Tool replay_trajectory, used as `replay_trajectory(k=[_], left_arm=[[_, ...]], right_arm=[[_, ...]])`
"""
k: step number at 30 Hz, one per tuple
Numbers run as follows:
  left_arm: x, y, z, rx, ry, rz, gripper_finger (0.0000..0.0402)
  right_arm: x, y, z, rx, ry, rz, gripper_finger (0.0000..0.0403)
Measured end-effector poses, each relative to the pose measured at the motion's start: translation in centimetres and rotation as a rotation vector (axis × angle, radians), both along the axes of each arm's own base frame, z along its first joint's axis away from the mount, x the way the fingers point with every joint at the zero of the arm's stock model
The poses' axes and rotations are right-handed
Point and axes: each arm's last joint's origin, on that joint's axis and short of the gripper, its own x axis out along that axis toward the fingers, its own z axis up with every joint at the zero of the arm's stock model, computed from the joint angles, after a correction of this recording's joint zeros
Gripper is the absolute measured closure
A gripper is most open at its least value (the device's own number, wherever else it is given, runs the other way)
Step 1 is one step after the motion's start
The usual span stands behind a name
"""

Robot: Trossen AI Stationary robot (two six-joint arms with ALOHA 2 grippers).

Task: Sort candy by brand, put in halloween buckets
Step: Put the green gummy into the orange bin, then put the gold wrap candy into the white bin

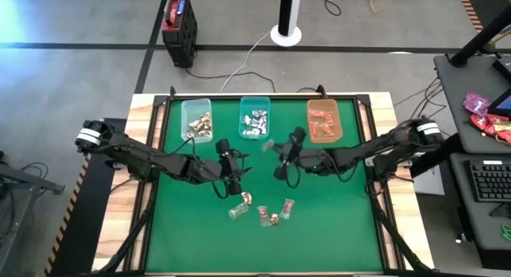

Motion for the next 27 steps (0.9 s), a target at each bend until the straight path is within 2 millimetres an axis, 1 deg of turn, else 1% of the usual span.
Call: replay_trajectory(k=[3,6,9,12,14,17,20,27], left_arm=[[0.0,0.0,-0.1,-0.003,0.009,0.003,0.0207],[0.0,0.0,-0.1,-0.006,0.006,0.004,0.0203],[0.0,0.0,-0.1,-0.007,0.003,0.004,0.0203],[0.0,0.0,0.0,-0.020,-0.004,0.009,0.0203],[0.0,0.0,0.0,-0.024,-0.006,0.010,0.0203],[0.0,0.0,0.0,-0.024,-0.007,0.010,0.0203],[0.0,0.0,0.0,-0.026,-0.009,0.011,0.0203],[0.0,0.0,0.0,-0.029,-0.011,0.012,0.0202]], right_arm=[[-1.9,-2.2,0.5,-0.014,0.093,-0.231,0.0391],[-4.6,-5.4,0.5,0.034,0.157,-0.519,0.0391],[-7.9,-8.5,0.1,0.193,0.155,-0.786,0.0391],[-10.5,-10.9,-0.7,0.384,0.162,-0.985,0.0390],[-11.3,-12.0,-1.2,0.468,0.193,-1.042,0.0388],[-11.4,-12.8,-1.8,0.495,0.239,-1.051,0.0375],[-11.3,-12.9,-2.0,0.491,0.251,-1.046,0.0350],[-11.2,-12.9,-2.1,0.486,0.265,-1.042,0.0277]])
